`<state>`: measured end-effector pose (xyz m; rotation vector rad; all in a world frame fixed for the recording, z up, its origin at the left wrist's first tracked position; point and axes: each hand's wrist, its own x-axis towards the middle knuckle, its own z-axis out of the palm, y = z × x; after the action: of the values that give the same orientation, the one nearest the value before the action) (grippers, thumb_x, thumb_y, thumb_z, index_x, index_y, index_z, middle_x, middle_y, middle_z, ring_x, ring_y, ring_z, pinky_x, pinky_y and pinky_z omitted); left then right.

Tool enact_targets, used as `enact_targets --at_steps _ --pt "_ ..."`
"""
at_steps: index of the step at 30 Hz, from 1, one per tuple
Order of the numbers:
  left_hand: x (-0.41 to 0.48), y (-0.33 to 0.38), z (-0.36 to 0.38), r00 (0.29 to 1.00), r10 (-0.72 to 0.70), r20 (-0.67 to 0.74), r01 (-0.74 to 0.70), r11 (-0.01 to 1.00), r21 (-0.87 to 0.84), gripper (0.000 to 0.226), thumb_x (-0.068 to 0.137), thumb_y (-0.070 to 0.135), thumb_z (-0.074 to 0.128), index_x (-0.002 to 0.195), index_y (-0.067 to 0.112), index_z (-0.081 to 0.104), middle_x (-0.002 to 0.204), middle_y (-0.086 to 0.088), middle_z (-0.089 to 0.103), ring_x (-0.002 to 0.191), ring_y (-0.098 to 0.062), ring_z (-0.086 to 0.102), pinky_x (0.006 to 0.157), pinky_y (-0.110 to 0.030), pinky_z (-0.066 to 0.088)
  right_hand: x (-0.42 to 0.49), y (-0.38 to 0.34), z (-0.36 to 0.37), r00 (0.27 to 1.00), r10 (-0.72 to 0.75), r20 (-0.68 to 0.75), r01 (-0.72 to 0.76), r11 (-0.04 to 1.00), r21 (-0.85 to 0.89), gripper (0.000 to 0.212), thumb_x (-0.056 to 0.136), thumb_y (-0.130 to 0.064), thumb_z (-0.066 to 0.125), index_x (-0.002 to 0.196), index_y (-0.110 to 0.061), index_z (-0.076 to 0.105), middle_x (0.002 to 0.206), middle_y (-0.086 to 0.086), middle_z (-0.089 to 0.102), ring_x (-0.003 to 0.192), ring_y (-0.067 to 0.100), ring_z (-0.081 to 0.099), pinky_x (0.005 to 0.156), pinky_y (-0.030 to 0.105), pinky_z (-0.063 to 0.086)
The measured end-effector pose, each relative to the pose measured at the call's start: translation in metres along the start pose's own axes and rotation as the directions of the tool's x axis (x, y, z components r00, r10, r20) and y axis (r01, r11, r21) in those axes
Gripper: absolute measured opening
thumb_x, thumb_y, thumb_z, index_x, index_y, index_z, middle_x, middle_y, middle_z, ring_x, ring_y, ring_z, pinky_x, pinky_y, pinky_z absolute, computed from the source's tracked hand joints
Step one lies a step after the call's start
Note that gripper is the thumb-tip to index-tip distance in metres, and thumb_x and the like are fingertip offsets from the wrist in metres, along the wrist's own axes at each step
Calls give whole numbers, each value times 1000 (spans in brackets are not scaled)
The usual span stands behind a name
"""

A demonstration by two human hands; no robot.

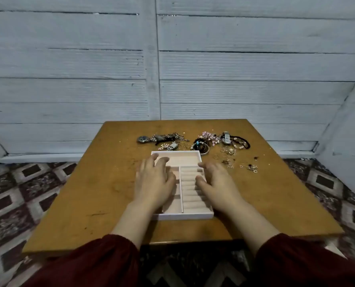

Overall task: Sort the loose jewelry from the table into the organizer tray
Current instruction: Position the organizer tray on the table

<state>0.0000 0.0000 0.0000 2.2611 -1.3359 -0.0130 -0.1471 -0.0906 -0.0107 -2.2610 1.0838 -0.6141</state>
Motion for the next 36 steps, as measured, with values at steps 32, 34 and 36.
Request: enact_targets --at_steps 32,34,36 --pt "-7 11 16 992 -102 75 106 993 -53 63 94 36 46 149 17 21 157 -10 9 144 -27 6 115 -41 15 -7 16 0 997 81 16 -78 991 -110 47 93 -46 47 137 -31 43 138 -9 48 133 14 32 107 35 21" --pt "-4 23 17 1000 -22 4 22 996 -83 58 93 33 47 146 18 28 155 -9 16 142 -24 11 114 -38 16 -2 18 -7 995 96 -18 -97 991 -89 43 93 -45 47 134 -32 46 135 -8 50 129 13 36 104 35 24" --pt "0 36 21 999 41 -25 -44 992 -121 53 93 32 48 142 19 34 152 -6 23 140 -22 16 112 -35 19 4 22 -15 991 112 -71 -115 993 -41 39 93 -41 51 131 -31 51 133 -6 52 127 17 40 107 36 27"
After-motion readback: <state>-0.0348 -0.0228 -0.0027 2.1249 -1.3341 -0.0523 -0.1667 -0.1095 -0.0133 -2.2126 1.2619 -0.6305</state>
